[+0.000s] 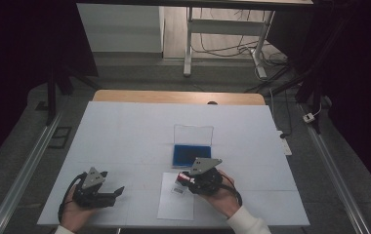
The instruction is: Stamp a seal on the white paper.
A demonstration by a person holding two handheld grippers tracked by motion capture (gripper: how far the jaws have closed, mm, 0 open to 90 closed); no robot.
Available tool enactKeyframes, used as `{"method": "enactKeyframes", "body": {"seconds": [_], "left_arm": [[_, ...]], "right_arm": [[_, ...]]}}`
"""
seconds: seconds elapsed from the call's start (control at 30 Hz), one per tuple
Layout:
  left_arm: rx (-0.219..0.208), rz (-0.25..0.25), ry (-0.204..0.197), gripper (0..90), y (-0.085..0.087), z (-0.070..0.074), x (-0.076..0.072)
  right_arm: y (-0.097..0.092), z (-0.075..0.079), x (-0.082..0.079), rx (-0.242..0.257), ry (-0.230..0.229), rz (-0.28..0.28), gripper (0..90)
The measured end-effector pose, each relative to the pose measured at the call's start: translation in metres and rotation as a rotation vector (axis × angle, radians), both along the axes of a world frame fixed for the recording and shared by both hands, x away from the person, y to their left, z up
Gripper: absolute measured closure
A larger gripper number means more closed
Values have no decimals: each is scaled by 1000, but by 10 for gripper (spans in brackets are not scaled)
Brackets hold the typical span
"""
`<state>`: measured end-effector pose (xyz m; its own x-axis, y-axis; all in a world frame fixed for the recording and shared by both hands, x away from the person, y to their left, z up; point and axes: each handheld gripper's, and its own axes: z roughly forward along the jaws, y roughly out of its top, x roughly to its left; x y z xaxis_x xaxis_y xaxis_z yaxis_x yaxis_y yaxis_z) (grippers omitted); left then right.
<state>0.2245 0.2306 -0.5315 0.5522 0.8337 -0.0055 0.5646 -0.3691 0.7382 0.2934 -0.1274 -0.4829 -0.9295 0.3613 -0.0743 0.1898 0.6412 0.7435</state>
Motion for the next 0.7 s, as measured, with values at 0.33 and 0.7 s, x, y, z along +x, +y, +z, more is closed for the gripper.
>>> {"method": "enactKeyframes", "body": {"seconds": [0.33, 0.7], "left_arm": [[-1, 1, -1, 176, 0, 0, 0], [2, 2, 0, 176, 0, 0, 0]], "right_arm": [[-5, 4, 2, 16, -8, -20, 694], [-12, 14, 9, 51, -23, -48, 694]]}}
